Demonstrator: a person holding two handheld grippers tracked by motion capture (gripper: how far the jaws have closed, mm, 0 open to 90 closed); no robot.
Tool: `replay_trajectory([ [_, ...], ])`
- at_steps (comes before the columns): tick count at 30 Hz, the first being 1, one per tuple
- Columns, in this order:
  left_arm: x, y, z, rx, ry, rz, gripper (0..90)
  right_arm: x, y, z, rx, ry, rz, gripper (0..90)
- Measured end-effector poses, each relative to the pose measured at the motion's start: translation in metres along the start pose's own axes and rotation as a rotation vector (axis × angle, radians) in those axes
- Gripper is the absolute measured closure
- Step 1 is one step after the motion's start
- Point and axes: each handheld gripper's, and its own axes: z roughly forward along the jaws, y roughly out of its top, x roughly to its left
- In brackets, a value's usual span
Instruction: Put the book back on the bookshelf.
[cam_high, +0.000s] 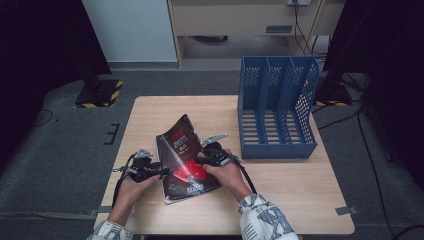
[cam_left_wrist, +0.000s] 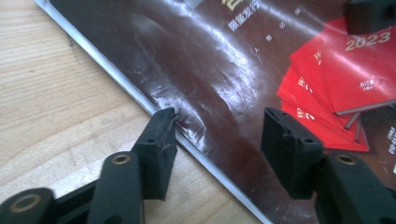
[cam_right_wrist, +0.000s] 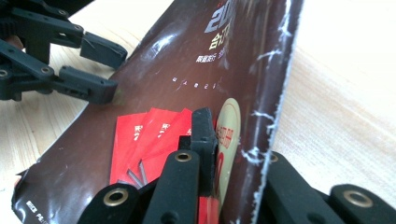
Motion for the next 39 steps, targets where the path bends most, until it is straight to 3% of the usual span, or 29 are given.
replay_trajectory([
  [4,-0.001,-0.001,-0.003,-0.003,-0.017,-0.016,39.1,0.004,0.002,-0.008,-0.042,-0.005,-0.020,86.0],
  [11,-0.003,-0.001,-0.001,0.001,-0.036,-0.007,35.8,0.011,0.008,-0.023,-0.107,-0.009,-0.076,86.7],
  [22,-0.007,0.000,0.004,0.011,-0.070,0.017,29.3,0.012,0.013,-0.036,-0.184,0.008,-0.097,86.9],
  [36,-0.011,0.003,0.011,0.004,-0.138,0.042,23.9,0.017,0.019,-0.043,-0.243,0.044,-0.115,87.0],
  [39,-0.008,0.003,0.012,-0.005,-0.147,0.029,25.3,0.018,0.020,-0.044,-0.249,0.053,-0.121,87.0],
])
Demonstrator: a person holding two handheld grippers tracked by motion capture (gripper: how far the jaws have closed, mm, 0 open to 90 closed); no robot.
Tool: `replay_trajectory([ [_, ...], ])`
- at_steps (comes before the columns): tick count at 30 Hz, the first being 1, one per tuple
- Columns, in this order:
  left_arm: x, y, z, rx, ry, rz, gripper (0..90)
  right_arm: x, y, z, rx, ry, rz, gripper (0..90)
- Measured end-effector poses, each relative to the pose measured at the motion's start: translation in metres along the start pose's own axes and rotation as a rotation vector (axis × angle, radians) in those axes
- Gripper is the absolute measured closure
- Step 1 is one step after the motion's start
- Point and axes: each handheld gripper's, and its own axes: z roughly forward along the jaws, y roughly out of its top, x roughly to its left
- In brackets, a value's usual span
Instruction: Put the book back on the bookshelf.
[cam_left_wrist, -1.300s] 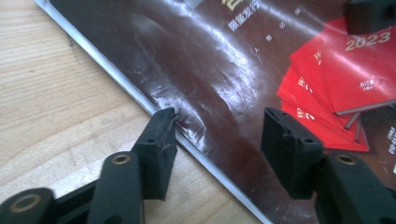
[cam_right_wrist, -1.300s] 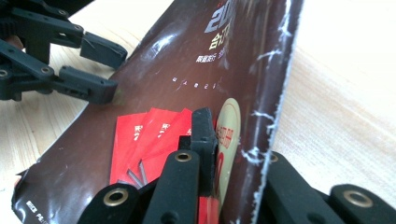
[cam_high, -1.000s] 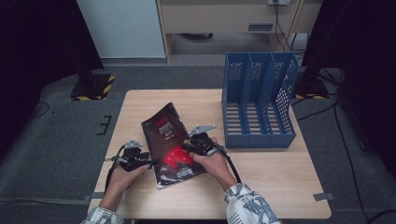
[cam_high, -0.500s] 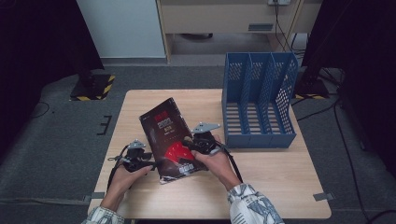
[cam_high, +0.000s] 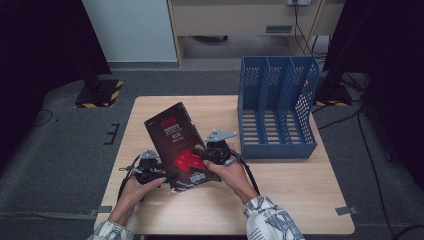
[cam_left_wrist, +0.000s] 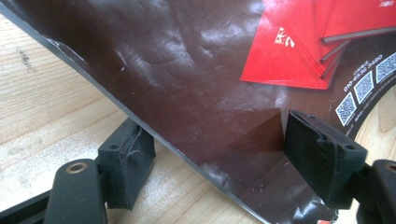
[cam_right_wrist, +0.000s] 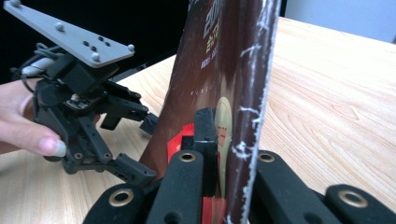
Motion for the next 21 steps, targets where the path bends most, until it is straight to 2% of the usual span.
replay_trajectory([
  [2,0.0006,0.0000,0.0000,-0.011,-0.004,-0.010,26.8,0.0005,0.0006,-0.0006,-0.006,0.004,-0.002,87.0],
  [4,0.0007,0.0000,0.0003,-0.010,-0.006,-0.002,27.2,0.0016,0.0015,-0.0014,-0.017,0.013,0.001,87.0],
  [9,0.0006,0.0004,0.0012,-0.023,-0.003,0.018,23.5,0.0056,0.0060,-0.0022,-0.028,0.031,-0.026,87.0],
  [14,0.0024,0.0005,0.0016,-0.034,-0.013,-0.001,20.8,0.0072,0.0079,-0.0033,-0.042,0.045,-0.030,87.0],
  [15,0.0022,0.0005,0.0022,-0.033,-0.024,-0.002,22.1,0.0074,0.0080,-0.0032,-0.042,0.047,-0.030,87.0],
  [18,0.0037,0.0000,0.0021,-0.024,-0.020,-0.008,27.7,0.0080,0.0076,-0.0024,-0.037,0.048,-0.034,87.0],
  [21,0.0087,-0.0013,-0.0018,-0.031,-0.020,-0.036,44.4,0.0074,0.0068,-0.0024,-0.033,0.044,-0.039,87.0],
])
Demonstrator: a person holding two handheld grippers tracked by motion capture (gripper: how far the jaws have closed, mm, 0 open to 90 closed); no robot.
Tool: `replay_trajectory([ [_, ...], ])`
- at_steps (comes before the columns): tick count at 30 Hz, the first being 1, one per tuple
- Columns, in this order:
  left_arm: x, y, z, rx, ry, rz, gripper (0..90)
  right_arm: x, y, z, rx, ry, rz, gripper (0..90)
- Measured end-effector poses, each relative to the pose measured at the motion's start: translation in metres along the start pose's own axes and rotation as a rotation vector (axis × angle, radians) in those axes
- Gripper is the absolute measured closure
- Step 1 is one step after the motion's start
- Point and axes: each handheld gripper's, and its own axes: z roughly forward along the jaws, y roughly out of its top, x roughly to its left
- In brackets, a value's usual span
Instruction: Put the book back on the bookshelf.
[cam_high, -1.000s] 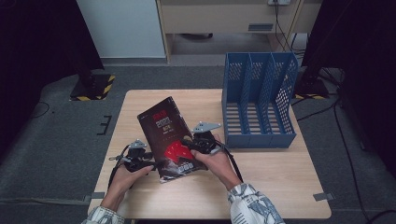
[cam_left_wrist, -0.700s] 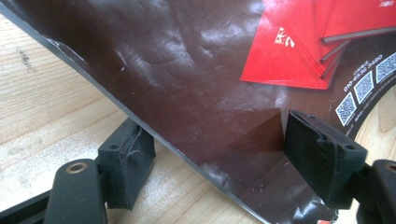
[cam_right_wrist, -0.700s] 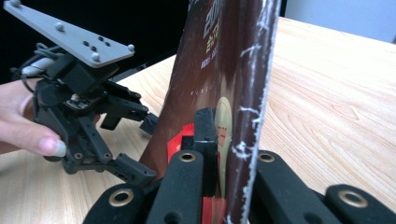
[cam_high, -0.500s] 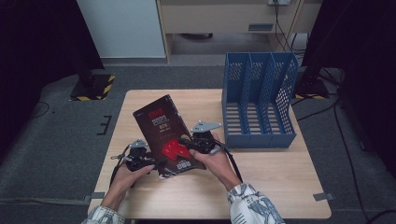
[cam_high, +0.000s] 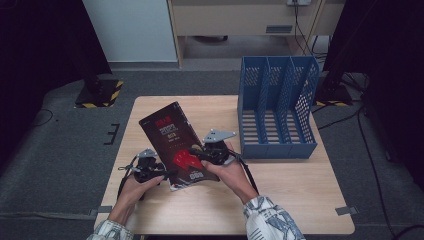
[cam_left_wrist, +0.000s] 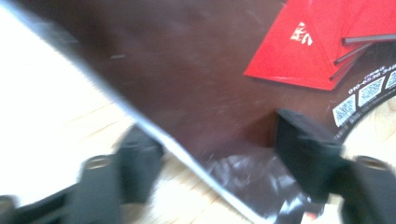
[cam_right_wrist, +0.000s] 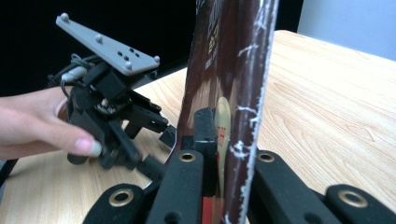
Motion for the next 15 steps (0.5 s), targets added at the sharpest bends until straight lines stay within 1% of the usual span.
replay_trajectory([
  [2,-0.0002,0.0001,-0.0018,0.009,0.011,0.001,54.1,-0.0004,-0.0011,-0.0003,0.000,-0.002,0.000,87.0],
  [4,-0.0007,0.0005,-0.0031,0.013,0.016,-0.015,66.1,-0.0011,-0.0027,-0.0004,0.003,-0.007,0.000,87.0],
  [5,-0.0002,0.0008,-0.0040,0.011,0.011,-0.019,72.2,-0.0018,-0.0033,-0.0004,0.005,-0.011,-0.003,87.0],
  [6,0.0004,0.0011,-0.0053,0.011,0.004,-0.025,76.4,-0.0027,-0.0038,-0.0006,0.006,-0.015,-0.003,87.0],
  [7,0.0001,0.0014,-0.0062,0.004,0.000,-0.039,79.9,-0.0035,-0.0042,-0.0010,0.006,-0.019,-0.004,87.0],
  [9,0.0005,0.0021,-0.0072,0.001,-0.005,-0.050,83.7,-0.0052,-0.0048,-0.0018,0.005,-0.022,-0.008,87.0],
  [11,0.0004,0.0025,-0.0076,0.001,-0.005,-0.056,85.1,-0.0061,-0.0047,-0.0025,0.007,-0.026,-0.013,86.9],
  [13,-0.0008,0.0035,-0.0077,0.004,0.002,-0.049,85.5,-0.0062,-0.0046,-0.0031,0.012,-0.032,-0.033,86.7],
  [15,-0.0022,0.0045,-0.0083,0.009,0.007,-0.038,85.9,-0.0067,-0.0044,-0.0039,0.017,-0.030,-0.041,86.5],
])
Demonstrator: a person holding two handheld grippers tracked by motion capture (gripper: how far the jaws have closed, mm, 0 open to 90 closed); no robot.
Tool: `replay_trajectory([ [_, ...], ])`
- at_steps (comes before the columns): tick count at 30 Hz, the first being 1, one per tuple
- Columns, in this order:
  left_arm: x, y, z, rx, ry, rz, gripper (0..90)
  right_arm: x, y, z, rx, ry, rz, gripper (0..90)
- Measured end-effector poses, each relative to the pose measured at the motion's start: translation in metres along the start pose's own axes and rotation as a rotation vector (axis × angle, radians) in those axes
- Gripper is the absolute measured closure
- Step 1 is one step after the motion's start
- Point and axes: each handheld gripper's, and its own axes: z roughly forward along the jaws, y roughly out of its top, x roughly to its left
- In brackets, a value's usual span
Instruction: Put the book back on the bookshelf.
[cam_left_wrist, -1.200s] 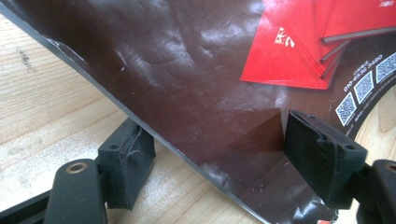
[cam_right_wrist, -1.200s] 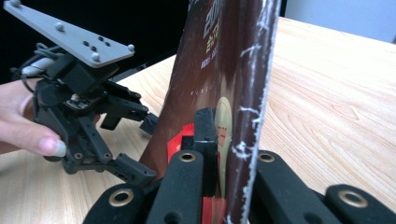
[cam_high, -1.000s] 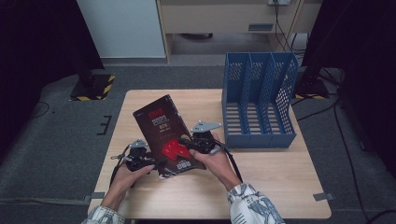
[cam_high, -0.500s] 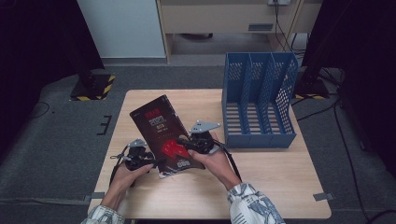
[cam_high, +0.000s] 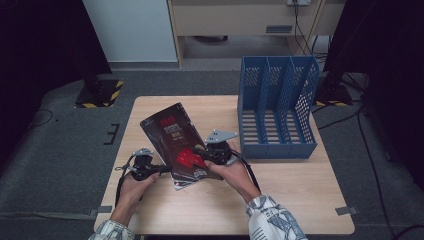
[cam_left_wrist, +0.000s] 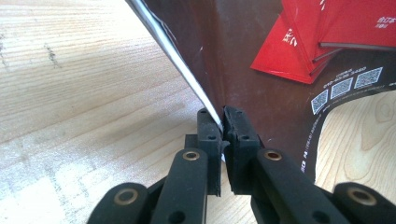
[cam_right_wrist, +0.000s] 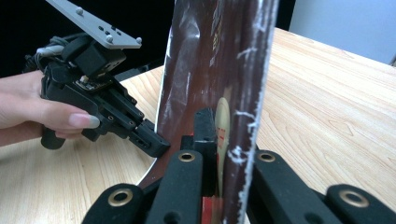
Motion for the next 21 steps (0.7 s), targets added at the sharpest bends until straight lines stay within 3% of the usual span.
replay_trajectory([
  [11,-0.010,0.008,-0.008,-0.029,0.080,0.090,86.9,-0.002,0.005,-0.007,0.037,0.004,-0.047,84.3],
  [21,-0.011,0.009,-0.010,-0.032,0.081,0.094,87.0,-0.005,0.004,-0.007,0.037,0.006,-0.038,84.4],
])
